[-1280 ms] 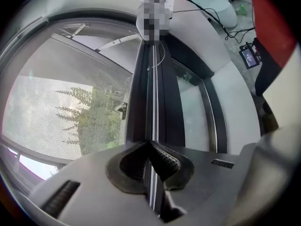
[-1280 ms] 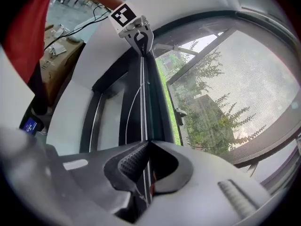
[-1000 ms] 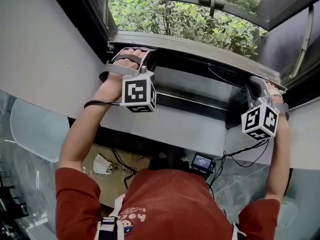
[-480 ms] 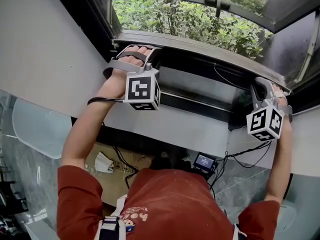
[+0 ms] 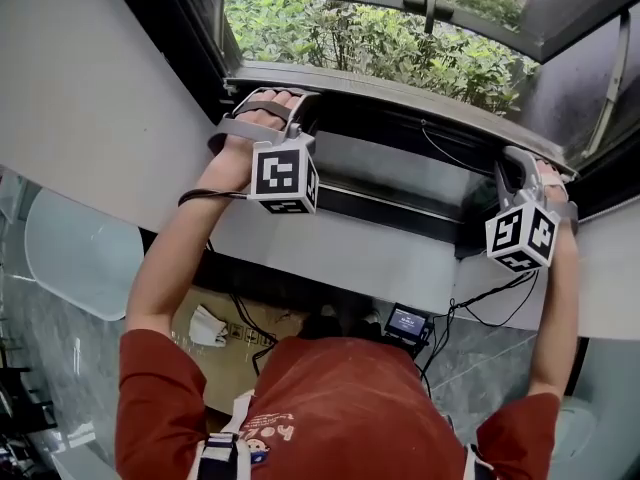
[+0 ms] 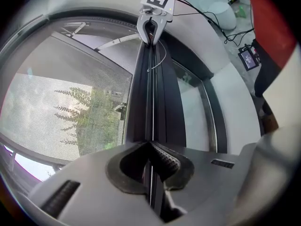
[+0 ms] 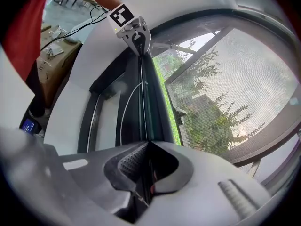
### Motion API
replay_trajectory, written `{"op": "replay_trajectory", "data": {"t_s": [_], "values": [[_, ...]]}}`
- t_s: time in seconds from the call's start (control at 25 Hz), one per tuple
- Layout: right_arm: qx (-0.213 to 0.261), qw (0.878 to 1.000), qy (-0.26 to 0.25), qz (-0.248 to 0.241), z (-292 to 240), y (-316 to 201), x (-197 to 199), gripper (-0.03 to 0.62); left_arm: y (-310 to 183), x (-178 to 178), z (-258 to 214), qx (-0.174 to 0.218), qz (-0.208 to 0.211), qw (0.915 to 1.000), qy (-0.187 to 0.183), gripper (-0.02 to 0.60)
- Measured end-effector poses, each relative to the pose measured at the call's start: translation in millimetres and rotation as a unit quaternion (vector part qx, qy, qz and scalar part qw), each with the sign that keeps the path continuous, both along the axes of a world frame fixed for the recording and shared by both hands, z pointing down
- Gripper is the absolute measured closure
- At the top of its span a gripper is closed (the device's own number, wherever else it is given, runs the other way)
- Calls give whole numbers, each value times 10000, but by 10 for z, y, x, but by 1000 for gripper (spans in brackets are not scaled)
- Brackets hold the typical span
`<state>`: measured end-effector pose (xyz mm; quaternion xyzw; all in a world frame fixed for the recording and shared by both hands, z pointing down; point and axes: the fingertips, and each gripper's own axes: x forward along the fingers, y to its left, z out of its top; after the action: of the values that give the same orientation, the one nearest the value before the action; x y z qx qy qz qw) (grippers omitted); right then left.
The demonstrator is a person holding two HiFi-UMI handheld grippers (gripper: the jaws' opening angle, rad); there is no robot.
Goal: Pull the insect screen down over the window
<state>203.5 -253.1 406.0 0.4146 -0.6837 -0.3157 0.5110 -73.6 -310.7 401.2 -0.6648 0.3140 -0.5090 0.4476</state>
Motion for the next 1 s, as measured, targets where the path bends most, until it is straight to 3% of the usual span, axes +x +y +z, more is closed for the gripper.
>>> {"op": "replay_trajectory", "data": {"t_s": [0.44,1.0], "values": [[192,9998,-24,-25,-88,12,6,561,6,10,-54,129,10,9999,30,534],[-661,9975,-221,147,44,98,5,566,62,13,47,-426,-26,9990,152,563]]}}
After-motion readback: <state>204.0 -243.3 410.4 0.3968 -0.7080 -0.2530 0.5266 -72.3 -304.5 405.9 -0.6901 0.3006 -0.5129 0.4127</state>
